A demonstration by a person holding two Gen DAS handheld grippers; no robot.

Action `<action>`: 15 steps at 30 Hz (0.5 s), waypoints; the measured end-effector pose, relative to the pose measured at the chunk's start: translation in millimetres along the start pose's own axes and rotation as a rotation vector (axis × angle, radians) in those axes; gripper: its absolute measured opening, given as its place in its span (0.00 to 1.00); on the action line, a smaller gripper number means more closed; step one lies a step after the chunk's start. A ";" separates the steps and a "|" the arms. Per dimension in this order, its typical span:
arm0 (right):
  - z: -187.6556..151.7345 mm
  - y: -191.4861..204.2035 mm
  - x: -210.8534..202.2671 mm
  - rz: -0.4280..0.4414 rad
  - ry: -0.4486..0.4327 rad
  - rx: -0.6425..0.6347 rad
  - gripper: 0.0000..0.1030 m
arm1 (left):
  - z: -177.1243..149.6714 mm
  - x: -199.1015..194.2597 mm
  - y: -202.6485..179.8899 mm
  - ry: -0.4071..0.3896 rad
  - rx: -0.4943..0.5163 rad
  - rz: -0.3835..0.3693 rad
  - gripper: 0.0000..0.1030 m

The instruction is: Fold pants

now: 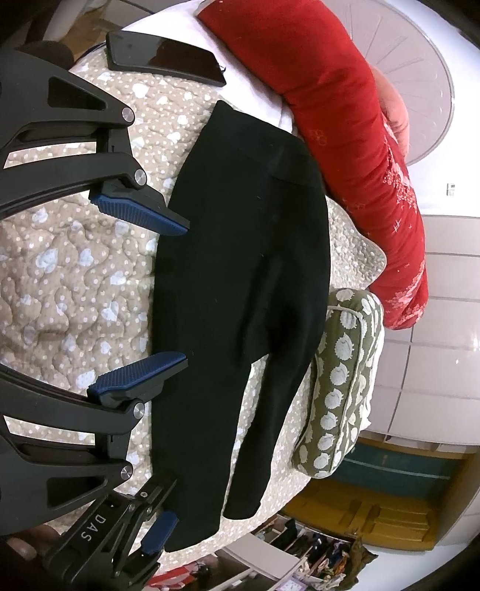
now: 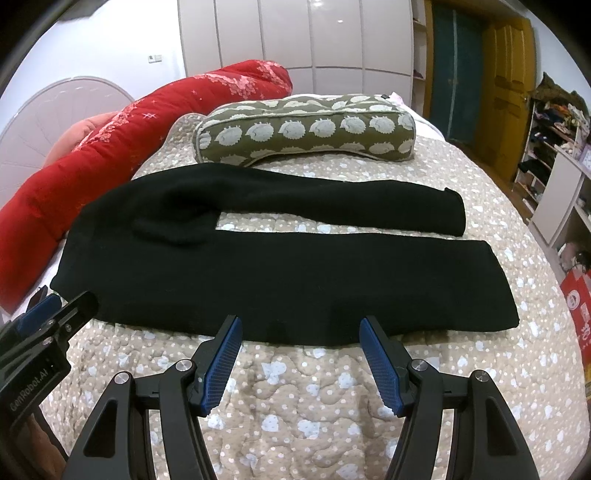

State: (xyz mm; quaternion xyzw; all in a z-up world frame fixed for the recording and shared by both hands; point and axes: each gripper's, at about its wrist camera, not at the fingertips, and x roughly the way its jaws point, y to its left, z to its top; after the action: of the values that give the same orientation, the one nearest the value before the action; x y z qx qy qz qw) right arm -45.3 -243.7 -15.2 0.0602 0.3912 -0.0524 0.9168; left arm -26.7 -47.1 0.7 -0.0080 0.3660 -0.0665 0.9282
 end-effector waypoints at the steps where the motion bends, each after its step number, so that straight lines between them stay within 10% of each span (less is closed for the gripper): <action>1: -0.1 -0.4 0.2 -0.003 -0.005 -0.001 0.62 | -0.2 0.4 0.4 0.000 -0.001 0.003 0.64; 15: -1.7 -2.1 4.9 0.003 -0.012 0.006 0.62 | -1.6 4.2 2.6 0.015 0.001 0.000 0.64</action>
State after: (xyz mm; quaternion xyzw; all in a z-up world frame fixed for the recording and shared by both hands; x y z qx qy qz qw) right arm -43.5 -245.8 -20.1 0.0631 0.3856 -0.0523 0.9190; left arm -24.4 -45.0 -3.4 -0.0072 0.3727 -0.0668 0.9255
